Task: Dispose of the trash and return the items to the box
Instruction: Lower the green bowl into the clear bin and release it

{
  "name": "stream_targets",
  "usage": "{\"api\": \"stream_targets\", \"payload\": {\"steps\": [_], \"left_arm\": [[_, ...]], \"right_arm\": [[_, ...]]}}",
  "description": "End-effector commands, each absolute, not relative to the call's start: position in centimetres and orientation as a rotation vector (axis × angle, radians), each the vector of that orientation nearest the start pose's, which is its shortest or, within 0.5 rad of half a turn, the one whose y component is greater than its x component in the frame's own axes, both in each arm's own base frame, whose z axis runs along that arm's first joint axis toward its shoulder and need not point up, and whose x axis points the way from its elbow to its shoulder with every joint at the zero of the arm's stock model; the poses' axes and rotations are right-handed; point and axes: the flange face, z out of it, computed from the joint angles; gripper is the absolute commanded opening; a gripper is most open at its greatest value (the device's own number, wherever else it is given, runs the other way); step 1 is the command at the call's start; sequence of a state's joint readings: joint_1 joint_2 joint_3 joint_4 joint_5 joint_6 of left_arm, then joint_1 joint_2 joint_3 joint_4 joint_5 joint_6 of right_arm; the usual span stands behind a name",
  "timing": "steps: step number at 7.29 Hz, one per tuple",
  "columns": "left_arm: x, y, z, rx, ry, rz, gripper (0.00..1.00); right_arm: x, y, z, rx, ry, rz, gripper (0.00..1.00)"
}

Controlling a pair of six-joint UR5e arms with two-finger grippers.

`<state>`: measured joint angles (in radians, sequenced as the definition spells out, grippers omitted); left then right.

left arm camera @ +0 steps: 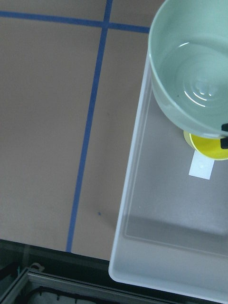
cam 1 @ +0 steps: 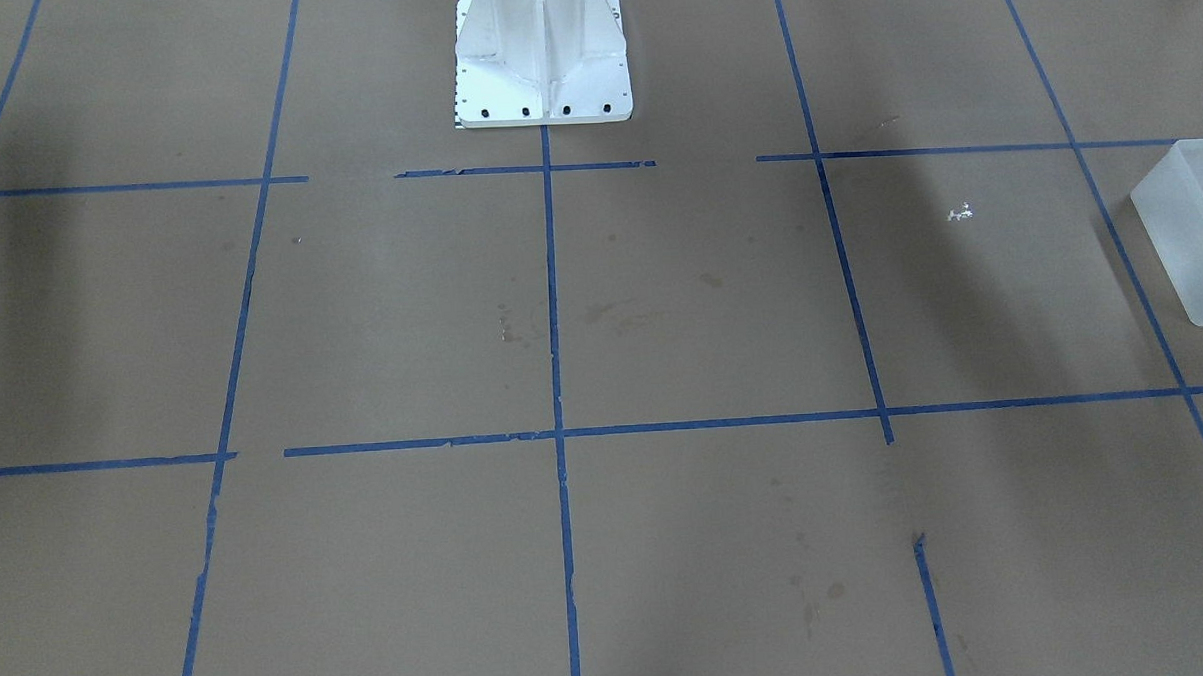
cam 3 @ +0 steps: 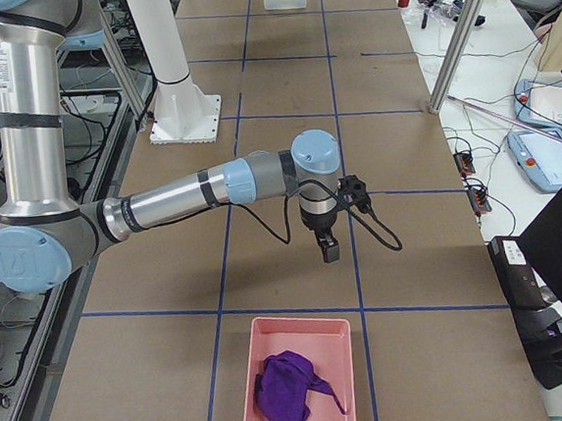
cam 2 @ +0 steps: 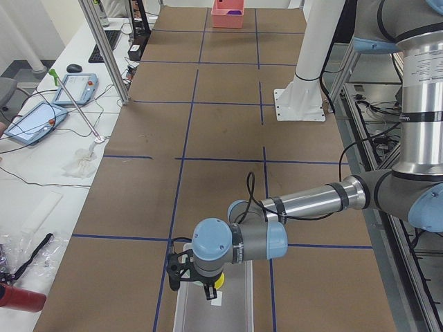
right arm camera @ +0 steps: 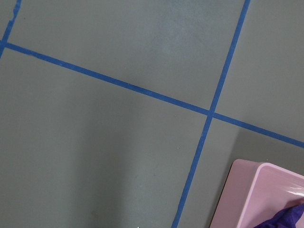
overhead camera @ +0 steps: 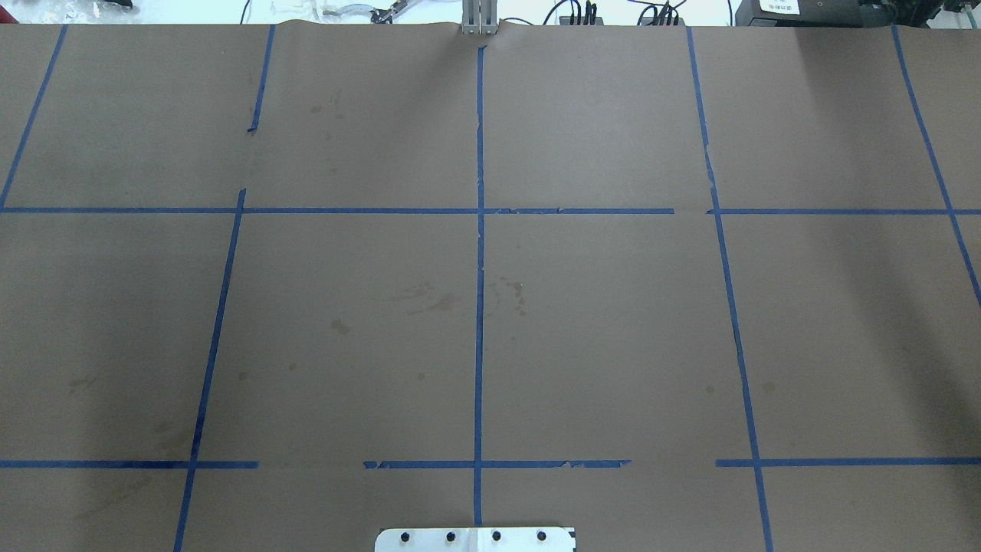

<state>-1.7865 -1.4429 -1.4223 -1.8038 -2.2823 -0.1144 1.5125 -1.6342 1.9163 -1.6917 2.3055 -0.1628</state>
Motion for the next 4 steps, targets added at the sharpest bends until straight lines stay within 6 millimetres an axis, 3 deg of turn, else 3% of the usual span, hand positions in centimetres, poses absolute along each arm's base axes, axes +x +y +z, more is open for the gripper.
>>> {"api": "stream_targets", "payload": {"steps": [1, 2, 4], "left_arm": [[-17.2, -35.8, 83.1, -0.025, 0.703, -0.452, 0.0], [-18.7, -35.1, 83.6, -0.034, 0.706, -0.526, 0.0], [-19.2, -34.4, 86.2, -0.06, 0.71, -0.601, 0.0]], "right_arm": [[4.0, -46.3, 52.9, 0.206, -0.721, -0.277, 1.0], [4.0, -46.2, 52.3, 0.217, -0.717, -0.281, 1.0], [4.0, -46.3, 52.2, 0.22, -0.713, -0.282, 1.0]]}}
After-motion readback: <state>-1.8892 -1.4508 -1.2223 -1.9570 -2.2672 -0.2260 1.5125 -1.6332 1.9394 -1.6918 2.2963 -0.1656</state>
